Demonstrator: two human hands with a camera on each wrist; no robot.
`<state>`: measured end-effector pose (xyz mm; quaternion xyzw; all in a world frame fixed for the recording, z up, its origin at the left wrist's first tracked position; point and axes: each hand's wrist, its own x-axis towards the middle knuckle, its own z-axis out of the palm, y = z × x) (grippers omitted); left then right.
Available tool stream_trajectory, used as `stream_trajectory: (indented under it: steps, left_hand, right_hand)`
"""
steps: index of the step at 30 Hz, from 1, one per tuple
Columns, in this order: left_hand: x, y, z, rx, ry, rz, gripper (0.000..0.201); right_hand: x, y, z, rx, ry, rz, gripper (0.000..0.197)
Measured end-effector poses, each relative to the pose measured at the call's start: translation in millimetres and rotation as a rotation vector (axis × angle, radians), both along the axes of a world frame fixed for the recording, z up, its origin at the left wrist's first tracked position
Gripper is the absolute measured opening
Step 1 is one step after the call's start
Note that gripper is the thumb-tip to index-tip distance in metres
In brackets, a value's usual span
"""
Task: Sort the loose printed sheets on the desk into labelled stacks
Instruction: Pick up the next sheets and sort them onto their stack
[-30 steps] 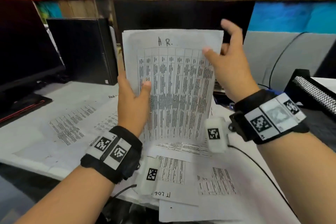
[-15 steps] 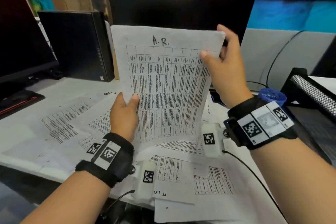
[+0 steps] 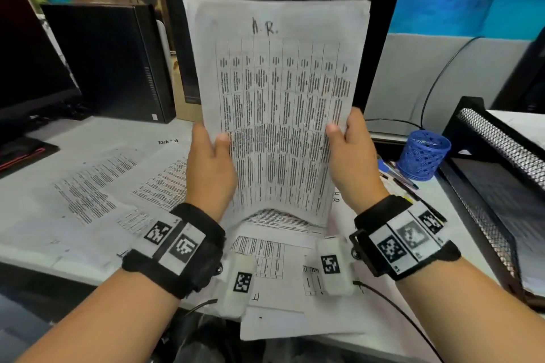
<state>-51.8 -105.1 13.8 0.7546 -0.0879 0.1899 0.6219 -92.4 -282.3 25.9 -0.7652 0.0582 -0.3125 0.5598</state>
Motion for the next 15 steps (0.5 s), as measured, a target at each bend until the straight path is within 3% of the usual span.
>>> stream_trajectory:
  steps: [4,9,15]
  left_hand:
    - [-14.6,-8.7,-8.2,0.042,-0.016,0.011,0.03]
    - [-8.6,-12.6,-32.5,0.05,0.22,-0.033,0.035]
    - [3.4,-12.5,-40.2,0.062,0.349,0.003,0.029]
  right_hand:
    - [-9.8,4.2,-15.3,-0.024,0.001,-0.003,0.024]
    - [-9.5,-5.0,-46.9,-0.023,0.371,0.044,0.042]
    - [-16.8,-22.3,-51.8,0.073,0.421,0.057,0.033]
